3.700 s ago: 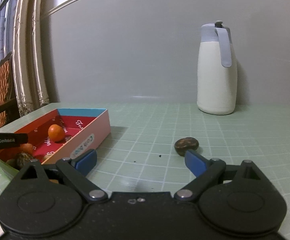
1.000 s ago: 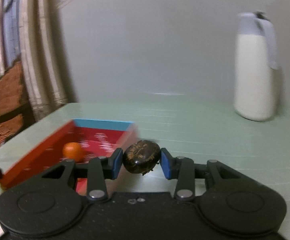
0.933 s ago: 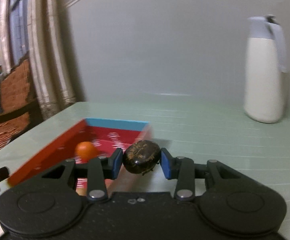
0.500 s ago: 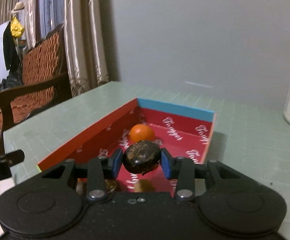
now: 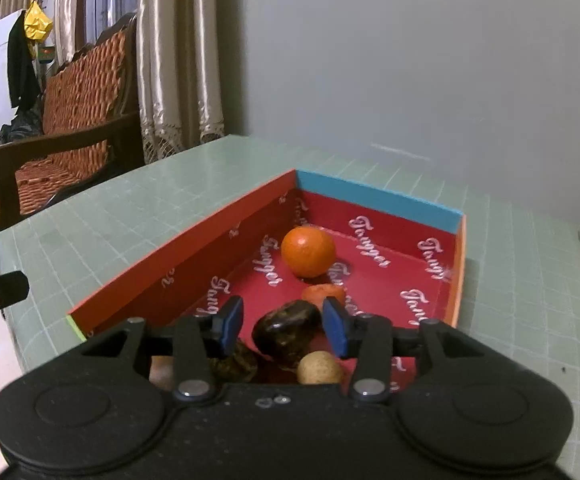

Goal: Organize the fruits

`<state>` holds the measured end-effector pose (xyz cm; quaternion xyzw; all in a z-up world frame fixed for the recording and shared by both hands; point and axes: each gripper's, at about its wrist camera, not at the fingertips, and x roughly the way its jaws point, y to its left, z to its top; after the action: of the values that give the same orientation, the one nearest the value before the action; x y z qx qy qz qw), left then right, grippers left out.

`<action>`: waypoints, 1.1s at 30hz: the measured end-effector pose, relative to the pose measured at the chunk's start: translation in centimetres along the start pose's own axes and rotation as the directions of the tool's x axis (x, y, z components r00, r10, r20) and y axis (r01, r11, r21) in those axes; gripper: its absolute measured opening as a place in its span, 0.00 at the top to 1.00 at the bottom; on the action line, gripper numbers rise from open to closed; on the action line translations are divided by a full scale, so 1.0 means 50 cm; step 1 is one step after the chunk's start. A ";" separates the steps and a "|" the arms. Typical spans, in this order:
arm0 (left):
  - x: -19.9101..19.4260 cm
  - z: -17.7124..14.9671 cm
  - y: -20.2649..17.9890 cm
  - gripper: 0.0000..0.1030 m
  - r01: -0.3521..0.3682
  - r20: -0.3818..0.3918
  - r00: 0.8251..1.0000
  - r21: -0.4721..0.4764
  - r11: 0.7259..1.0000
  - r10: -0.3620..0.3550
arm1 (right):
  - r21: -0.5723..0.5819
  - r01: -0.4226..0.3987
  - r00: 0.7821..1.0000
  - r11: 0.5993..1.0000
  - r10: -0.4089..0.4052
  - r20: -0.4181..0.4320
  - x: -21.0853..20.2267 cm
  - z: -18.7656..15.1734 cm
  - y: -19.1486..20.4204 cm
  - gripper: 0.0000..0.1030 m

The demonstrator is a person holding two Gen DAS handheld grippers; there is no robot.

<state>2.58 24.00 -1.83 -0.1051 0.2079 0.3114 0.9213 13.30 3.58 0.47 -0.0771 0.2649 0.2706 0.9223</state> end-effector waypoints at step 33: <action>-0.267 0.029 -0.142 0.00 0.166 0.032 0.984 0.170 0.971 -0.174 | 0.196 0.166 0.978 0.967 -0.186 0.089 -0.356 -0.068 -0.092 0.00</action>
<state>-2.16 11.81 5.91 -0.0380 0.2018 0.2153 0.9547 1.57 -9.40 7.00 0.0011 0.2315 0.1651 0.9587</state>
